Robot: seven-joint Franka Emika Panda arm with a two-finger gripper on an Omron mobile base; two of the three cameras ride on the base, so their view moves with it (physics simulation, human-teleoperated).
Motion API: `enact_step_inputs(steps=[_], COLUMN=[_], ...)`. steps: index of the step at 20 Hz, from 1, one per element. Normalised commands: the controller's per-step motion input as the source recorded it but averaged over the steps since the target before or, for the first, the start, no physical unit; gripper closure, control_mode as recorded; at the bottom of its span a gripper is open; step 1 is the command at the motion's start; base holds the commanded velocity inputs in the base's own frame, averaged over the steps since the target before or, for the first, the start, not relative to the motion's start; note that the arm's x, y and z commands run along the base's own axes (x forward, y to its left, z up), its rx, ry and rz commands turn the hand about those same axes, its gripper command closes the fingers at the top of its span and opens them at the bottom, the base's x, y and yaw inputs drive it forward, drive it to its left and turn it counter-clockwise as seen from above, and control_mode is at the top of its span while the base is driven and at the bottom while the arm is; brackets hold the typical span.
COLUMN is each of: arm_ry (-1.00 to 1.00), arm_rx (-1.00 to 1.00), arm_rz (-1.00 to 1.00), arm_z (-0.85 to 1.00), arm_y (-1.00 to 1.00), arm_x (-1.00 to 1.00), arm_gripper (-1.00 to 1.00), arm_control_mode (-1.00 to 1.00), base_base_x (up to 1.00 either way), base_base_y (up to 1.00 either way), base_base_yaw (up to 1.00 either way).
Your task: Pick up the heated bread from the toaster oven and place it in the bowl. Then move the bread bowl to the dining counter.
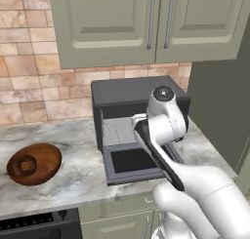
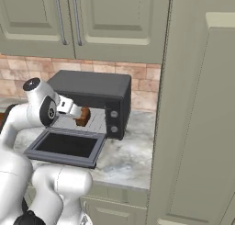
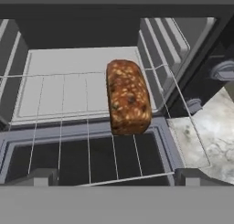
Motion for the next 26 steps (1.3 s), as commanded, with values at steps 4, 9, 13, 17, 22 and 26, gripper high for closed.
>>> enact_step_inputs(steps=[4,9,13,17,22,26], arm_ry=[0.03,-0.04,-0.07,-0.04,-0.06,-0.03], arm_rx=[0.01,0.04,0.0,0.0,0.0,0.0], arm_rz=[-0.04,-0.05,0.0,0.0,0.0,0.0], arm_z=[-0.76,0.0,0.0,-0.15,-0.08,-0.08], arm_y=[-0.16,-0.14,-0.1,0.0,0.0,0.0], arm_x=[0.0,0.06,0.3,0.32,0.23,0.26], arm_gripper=[-1.0,-1.0,-1.0,-1.0,-1.0,-1.0], arm_control_mode=[-1.0,-1.0,-1.0,-1.0,-1.0,-1.0], base_base_x=[0.0,0.0,0.0,0.0,0.0,0.0], base_base_y=[0.0,0.0,0.0,0.0,0.0,0.0], base_base_yaw=[0.0,0.0,0.0,0.0,0.0,0.0])
